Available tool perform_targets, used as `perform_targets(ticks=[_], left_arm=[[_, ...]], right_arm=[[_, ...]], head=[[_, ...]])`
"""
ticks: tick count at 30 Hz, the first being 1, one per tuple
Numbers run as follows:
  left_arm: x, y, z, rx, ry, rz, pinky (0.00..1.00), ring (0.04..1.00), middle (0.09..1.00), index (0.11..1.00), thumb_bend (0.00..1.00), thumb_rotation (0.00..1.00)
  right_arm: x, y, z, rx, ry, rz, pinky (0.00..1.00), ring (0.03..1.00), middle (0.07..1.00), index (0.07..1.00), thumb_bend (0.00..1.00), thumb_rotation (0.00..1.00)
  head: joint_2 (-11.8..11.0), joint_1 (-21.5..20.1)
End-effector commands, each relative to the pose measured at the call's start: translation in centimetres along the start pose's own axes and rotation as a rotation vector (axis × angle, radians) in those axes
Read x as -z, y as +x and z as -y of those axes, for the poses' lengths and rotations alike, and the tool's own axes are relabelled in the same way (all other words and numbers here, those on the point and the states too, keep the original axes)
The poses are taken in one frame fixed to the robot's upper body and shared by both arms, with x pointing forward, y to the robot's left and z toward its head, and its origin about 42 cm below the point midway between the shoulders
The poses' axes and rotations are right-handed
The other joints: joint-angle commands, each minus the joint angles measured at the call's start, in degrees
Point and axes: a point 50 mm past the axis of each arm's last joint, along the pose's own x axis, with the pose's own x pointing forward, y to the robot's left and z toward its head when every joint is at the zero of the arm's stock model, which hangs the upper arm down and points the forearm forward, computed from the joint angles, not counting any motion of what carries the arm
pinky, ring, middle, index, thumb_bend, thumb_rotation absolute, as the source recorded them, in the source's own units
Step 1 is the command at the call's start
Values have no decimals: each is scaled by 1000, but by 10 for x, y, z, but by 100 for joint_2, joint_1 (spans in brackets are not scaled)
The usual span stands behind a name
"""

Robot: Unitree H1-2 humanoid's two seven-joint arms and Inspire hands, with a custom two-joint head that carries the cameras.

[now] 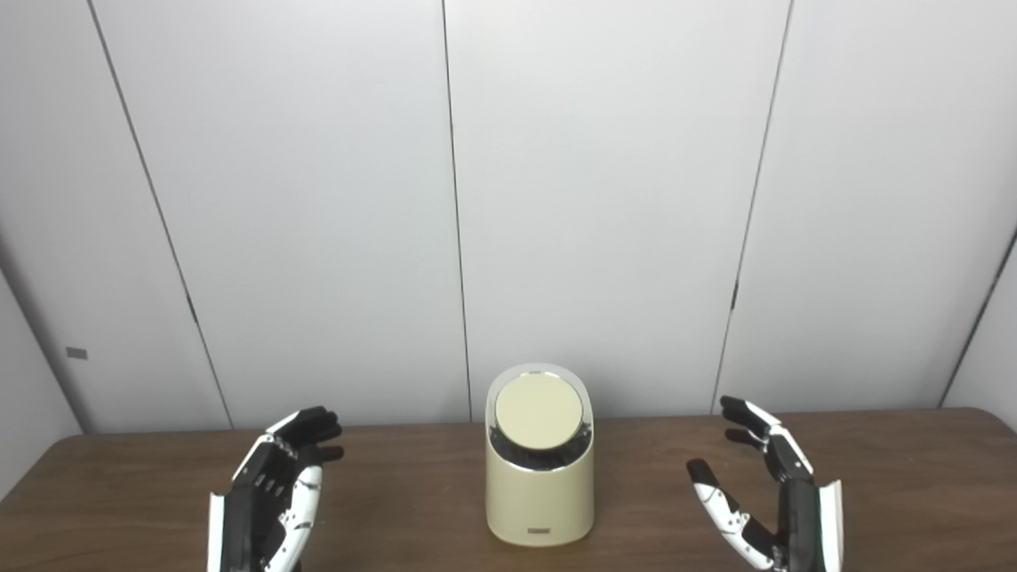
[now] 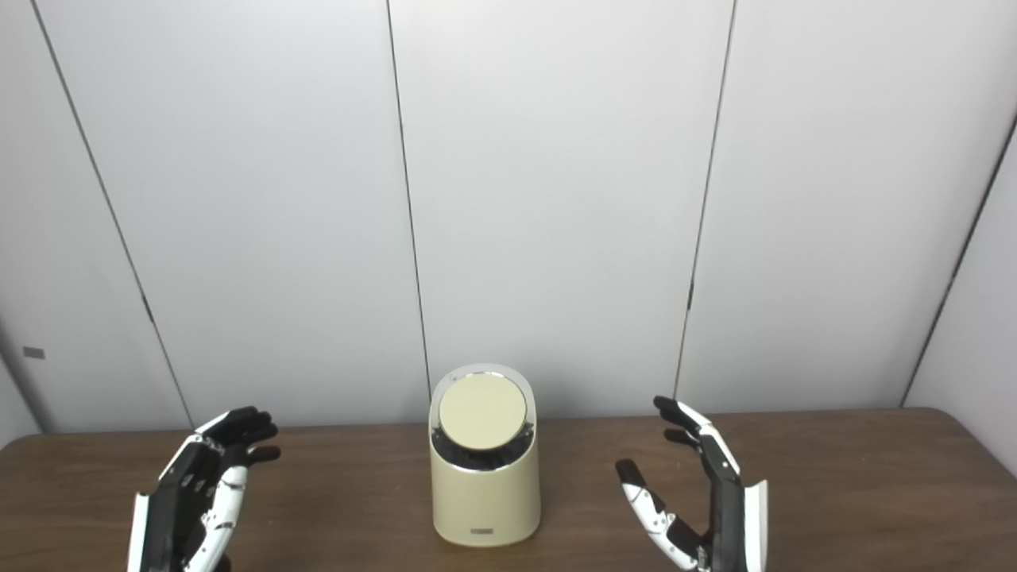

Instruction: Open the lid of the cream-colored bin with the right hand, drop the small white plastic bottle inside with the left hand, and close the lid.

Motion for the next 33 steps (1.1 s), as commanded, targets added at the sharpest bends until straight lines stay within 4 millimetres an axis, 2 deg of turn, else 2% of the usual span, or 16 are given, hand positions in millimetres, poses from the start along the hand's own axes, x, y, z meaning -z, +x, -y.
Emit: perform_targets(ticks=[1, 10, 14, 33], left_arm=[[-9, 12, 3, 20, -3, 70, 631, 704, 709, 695, 286, 377], [-11, 11, 4, 15, 1, 70, 631, 703, 707, 694, 303, 400], [-11, 12, 4, 14, -1, 70, 631, 703, 706, 694, 308, 408], [-10, 12, 3, 19, 0, 70, 630, 703, 707, 692, 302, 397]], right_arm=[[-12, 19, 0, 26, 38, 87, 641, 738, 751, 719, 306, 380], [-13, 19, 0, 24, 27, 100, 631, 731, 747, 721, 309, 390], [-14, 19, 0, 23, 36, 95, 635, 736, 749, 719, 301, 365], [-13, 20, 0, 26, 38, 96, 632, 736, 751, 716, 305, 368]], head=[[-5, 3], [-8, 5], [-10, 3], [-16, -1]])
